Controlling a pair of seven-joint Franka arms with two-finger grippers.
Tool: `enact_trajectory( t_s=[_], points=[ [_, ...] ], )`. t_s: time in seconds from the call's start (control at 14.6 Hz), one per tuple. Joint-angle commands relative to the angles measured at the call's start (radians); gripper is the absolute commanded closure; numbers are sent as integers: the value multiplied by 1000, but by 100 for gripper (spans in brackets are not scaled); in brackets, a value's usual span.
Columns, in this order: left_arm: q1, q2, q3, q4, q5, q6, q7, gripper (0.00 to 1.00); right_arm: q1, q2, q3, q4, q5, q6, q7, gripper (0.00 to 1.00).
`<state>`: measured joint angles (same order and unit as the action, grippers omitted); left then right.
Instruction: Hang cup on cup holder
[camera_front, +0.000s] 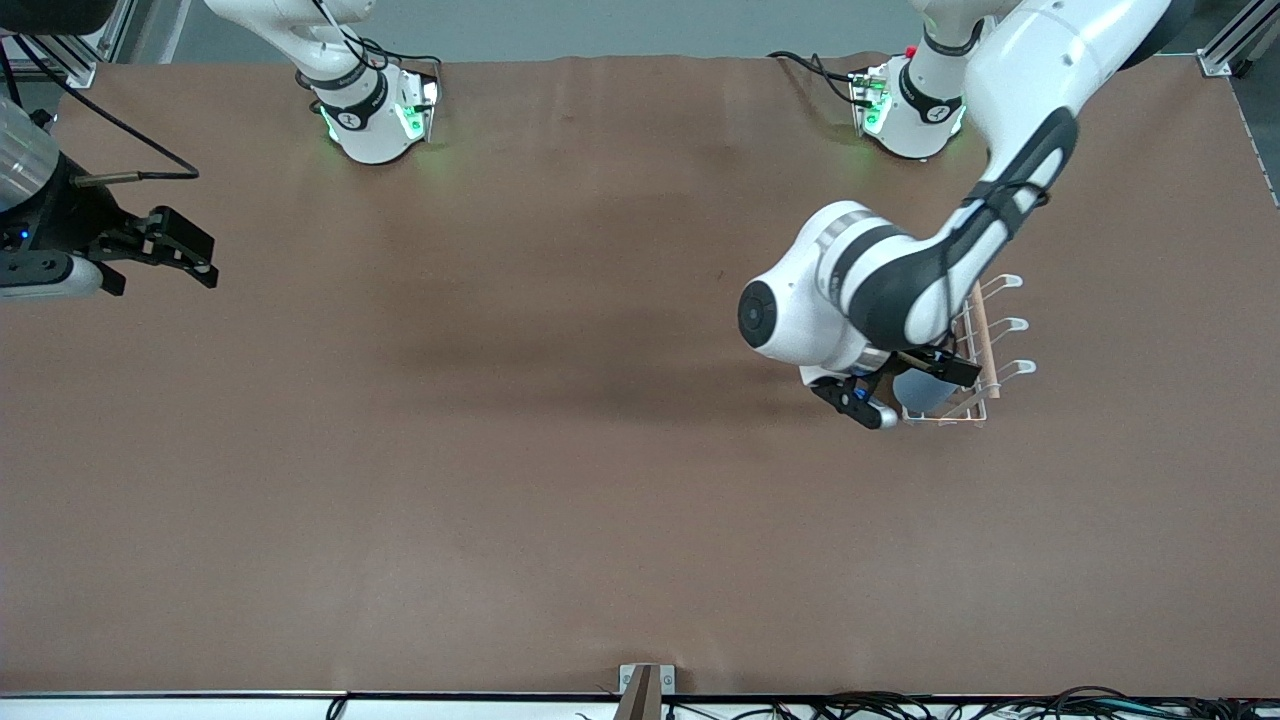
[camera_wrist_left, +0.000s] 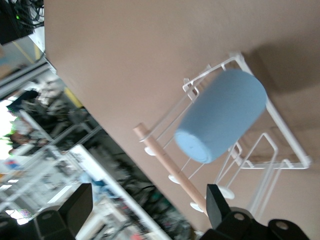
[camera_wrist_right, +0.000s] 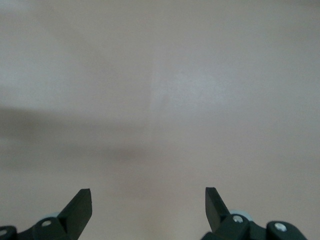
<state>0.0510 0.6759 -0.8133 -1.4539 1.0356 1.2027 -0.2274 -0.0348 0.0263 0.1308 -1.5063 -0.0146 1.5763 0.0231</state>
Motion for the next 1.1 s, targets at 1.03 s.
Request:
enact_trajectory(
  t_s=[1.03],
  points=[
    [303,-372,-27,236,-574,150,-84,0,-46,-14,9,-20,-50,44,14,0]
  ],
)
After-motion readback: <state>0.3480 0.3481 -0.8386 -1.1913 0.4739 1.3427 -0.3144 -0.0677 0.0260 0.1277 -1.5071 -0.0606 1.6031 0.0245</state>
